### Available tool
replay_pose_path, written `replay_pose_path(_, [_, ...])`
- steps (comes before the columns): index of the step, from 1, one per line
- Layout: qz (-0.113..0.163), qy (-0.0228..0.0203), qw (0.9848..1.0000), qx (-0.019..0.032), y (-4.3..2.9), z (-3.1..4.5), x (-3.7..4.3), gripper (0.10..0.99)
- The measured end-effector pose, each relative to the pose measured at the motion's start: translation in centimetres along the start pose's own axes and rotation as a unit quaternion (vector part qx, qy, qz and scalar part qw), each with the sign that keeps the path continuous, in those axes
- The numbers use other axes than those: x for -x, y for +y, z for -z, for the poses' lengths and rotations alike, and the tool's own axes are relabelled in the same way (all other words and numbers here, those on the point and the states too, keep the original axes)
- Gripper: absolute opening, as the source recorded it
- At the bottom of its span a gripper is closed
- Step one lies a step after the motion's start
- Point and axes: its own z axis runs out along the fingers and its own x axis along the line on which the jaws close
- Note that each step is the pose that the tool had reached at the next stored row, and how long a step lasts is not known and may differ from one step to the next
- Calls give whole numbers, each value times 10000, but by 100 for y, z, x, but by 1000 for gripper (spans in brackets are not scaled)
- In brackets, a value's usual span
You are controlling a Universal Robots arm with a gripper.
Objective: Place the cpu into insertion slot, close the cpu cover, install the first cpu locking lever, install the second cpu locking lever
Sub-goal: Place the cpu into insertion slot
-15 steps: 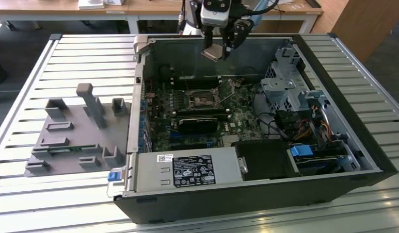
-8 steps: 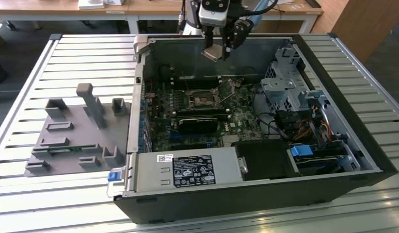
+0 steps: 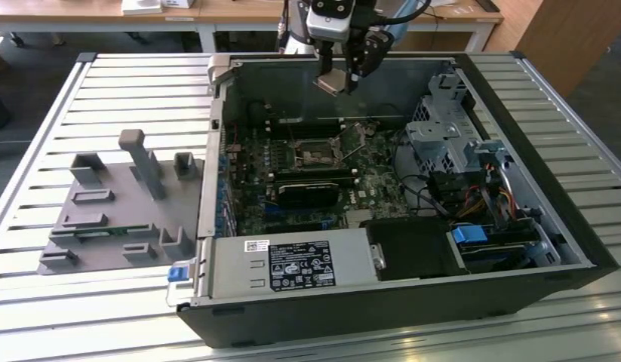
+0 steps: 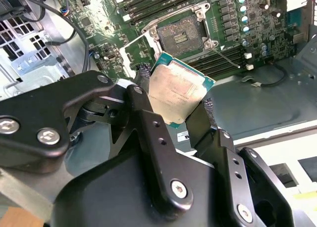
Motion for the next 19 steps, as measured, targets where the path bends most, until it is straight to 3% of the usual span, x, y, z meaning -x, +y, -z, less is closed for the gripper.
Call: replay_pose_path(19, [-443,-40,9990,7,-1,-13,0,541])
